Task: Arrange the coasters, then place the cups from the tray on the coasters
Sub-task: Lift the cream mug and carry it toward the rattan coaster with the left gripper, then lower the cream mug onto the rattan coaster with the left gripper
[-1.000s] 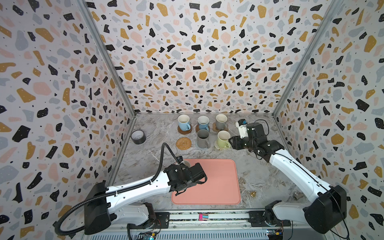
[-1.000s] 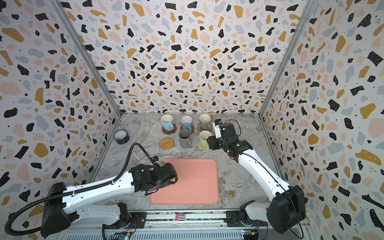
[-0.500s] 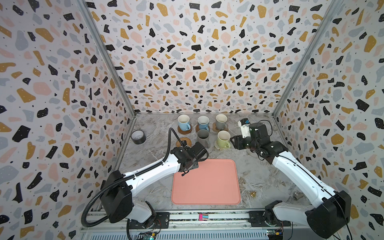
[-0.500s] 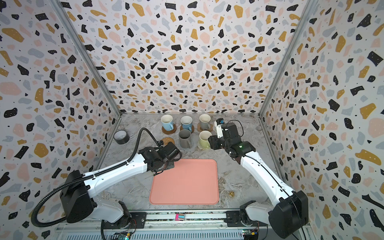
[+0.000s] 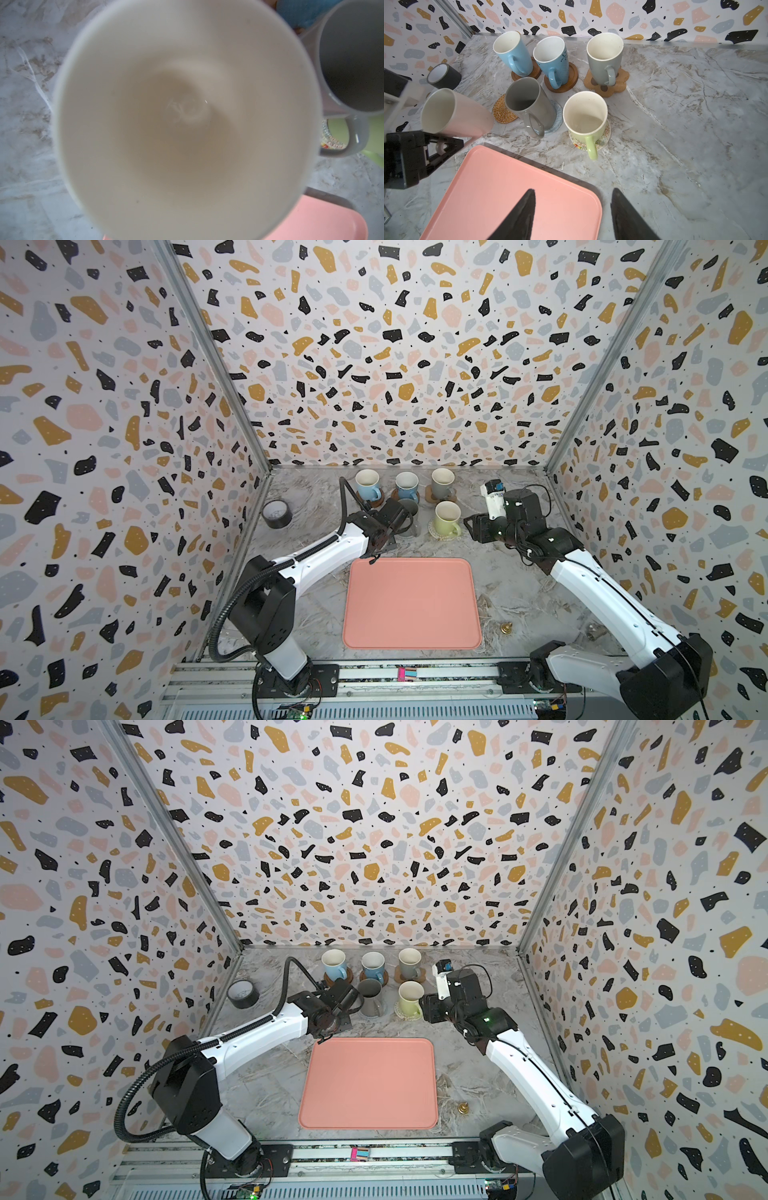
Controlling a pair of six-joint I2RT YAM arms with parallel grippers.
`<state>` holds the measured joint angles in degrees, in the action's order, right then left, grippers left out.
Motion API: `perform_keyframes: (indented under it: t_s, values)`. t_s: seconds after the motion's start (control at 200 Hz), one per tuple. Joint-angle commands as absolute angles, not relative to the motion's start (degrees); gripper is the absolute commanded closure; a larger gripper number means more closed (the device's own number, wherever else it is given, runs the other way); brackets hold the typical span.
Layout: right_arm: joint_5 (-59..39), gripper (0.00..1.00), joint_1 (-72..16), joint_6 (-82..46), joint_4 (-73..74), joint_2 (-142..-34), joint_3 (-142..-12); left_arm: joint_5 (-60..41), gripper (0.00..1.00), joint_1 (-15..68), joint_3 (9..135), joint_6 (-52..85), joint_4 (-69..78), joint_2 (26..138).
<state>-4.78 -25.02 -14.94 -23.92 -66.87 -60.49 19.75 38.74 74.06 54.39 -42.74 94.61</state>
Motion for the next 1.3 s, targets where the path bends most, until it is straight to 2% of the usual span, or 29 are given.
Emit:
perform_keyframes:
  t_s: [0.0,0.521,1.297]
  values:
    - [-5.0,0.4,-24.8,-14.5,-25.5,-65.4,-60.3,20.9,0.84,37.1,77.4,52.4,-39.7,96.0]
    - [-4.9,0.4,-24.4,-13.7,-26.6,-65.0,-60.5,17.9,0.84,32.0,86.2,48.5,-39.3,105.3]
    - [-5.0,0.4,-23.9,-13.8,-27.1,-65.3,-59.9,15.5,0.85,29.3,86.5,48.5,-36.3,109.2]
